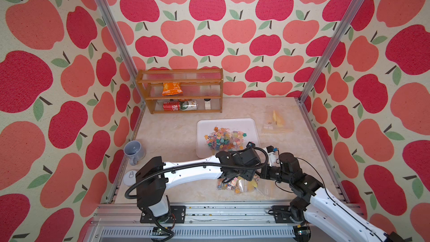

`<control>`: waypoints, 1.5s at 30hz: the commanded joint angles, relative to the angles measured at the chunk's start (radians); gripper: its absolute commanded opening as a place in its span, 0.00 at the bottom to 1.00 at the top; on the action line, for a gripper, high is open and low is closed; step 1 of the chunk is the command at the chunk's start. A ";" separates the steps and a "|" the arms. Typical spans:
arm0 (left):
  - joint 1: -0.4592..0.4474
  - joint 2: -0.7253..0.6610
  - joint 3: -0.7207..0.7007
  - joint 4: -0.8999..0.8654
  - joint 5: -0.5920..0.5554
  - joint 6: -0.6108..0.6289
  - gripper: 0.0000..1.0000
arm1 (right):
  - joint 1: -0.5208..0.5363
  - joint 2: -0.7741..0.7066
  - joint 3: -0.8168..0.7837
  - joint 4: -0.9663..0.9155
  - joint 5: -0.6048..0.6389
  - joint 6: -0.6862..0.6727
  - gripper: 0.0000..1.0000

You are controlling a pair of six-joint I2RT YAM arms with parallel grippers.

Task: Pour candies out of the ziploc bag
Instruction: Open the ziploc bag at the center of the board.

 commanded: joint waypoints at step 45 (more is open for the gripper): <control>-0.004 -0.010 -0.066 0.055 -0.005 -0.031 0.07 | 0.008 0.004 0.040 0.062 -0.051 0.039 0.00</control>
